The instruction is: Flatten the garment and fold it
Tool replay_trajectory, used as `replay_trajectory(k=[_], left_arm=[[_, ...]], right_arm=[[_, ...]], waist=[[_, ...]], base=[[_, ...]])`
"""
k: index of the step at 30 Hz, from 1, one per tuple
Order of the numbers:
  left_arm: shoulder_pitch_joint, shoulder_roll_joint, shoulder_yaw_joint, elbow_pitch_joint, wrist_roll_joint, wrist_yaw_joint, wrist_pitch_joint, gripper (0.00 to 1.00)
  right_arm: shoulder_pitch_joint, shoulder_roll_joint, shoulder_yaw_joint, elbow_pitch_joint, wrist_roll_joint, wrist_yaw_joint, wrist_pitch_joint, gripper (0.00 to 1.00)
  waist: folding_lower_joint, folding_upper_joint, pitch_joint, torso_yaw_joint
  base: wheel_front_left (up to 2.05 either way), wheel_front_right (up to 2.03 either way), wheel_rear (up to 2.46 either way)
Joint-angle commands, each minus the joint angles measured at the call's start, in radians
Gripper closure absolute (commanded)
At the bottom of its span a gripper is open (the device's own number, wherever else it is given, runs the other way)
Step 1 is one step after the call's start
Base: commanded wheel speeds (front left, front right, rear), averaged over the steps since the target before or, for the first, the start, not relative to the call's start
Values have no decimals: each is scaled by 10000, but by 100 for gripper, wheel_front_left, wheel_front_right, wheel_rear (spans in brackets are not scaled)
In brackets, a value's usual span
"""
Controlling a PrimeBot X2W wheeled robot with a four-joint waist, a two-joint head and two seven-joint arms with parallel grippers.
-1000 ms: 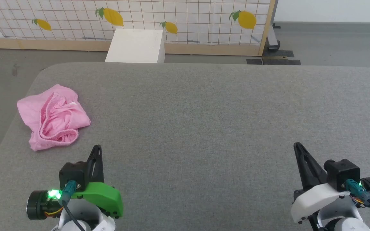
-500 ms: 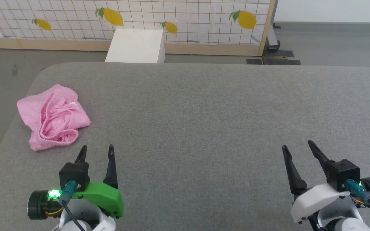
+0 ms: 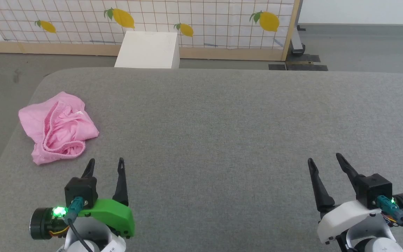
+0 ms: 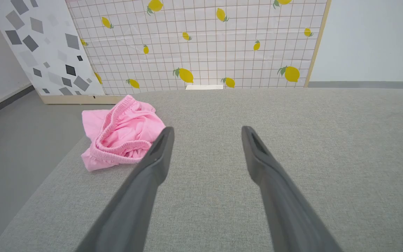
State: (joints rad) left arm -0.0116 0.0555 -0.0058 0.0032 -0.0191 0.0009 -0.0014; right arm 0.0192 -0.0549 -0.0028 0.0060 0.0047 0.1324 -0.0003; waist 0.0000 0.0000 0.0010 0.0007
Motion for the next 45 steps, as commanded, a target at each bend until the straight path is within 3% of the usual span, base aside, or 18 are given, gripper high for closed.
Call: replay_trajectory(k=[1, 45], left_arm=[[27, 35, 5, 3, -6, -2, 13, 0], [8, 316, -276, -23, -54, 102, 73, 0]], right_arm=[[-40, -14, -4, -7, -82, -3, -55, 0], [-185, 23, -159, -12, 415, -9, -213, 0]], waist=[[0, 0, 3, 3], [0, 0, 114, 75]], base=[[0, 0, 0], [0, 0, 0]])
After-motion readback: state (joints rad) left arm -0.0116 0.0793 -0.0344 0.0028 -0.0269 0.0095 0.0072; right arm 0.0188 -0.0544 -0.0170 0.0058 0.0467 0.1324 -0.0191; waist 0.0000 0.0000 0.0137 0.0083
